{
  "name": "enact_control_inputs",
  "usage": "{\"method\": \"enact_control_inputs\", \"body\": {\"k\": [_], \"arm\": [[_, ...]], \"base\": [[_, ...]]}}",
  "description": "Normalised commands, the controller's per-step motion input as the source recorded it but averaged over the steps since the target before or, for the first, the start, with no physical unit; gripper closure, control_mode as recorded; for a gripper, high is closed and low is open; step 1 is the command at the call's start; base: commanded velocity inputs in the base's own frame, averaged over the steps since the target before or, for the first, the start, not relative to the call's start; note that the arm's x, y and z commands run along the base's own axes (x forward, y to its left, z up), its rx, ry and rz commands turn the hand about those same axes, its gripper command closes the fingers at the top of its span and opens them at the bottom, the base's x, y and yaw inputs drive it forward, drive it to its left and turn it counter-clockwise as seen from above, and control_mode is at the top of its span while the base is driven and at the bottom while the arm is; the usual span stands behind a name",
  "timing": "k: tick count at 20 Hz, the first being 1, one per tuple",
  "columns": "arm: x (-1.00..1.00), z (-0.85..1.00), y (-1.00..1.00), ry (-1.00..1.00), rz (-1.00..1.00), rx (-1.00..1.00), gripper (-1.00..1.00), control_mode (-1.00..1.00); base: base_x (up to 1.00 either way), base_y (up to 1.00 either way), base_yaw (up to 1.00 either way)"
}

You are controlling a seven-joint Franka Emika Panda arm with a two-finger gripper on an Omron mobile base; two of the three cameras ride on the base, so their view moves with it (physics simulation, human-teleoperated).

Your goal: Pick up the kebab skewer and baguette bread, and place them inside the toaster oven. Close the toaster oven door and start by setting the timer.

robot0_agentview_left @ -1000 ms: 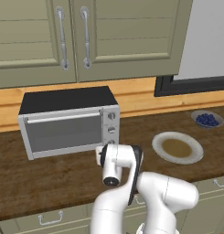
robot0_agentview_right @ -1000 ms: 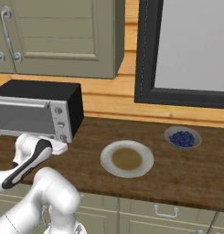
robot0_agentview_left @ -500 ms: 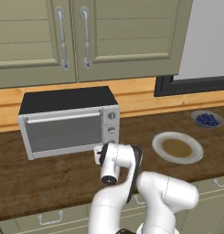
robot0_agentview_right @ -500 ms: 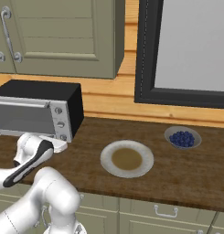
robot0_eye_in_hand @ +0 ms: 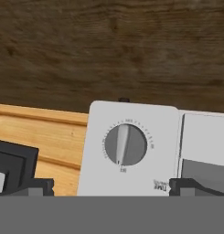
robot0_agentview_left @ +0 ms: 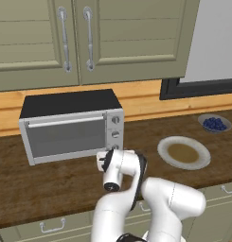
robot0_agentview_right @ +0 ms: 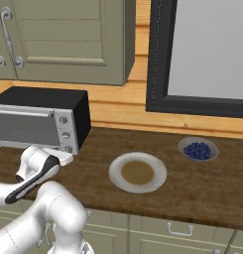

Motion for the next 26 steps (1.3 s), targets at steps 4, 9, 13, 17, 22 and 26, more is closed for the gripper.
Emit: {"method": "enact_control_inputs", "body": {"k": [4,9,13,17,22,26], "arm": [[0.11,-0.01,-0.29,0.0,0.02,0.0,-1.0,-1.0],[0.14,-0.02,-0.32,0.0,0.02,0.0,-1.0,-1.0],[0.21,-0.16,-0.2,0.0,0.02,-0.01,1.0,-1.0],[0.27,-0.29,-0.03,0.0,0.04,-0.02,1.0,-1.0],[0.25,-0.29,-0.15,0.0,0.06,-0.02,1.0,-1.0],[0.16,-0.15,-0.29,0.0,0.08,-0.01,1.0,-1.0]], "base": [[0.0,0.0,0.0],[0.0,0.0,0.0],[0.0,0.0,0.0],[0.0,0.0,0.0],[0.0,0.0,0.0],[0.0,0.0,0.0]]}}
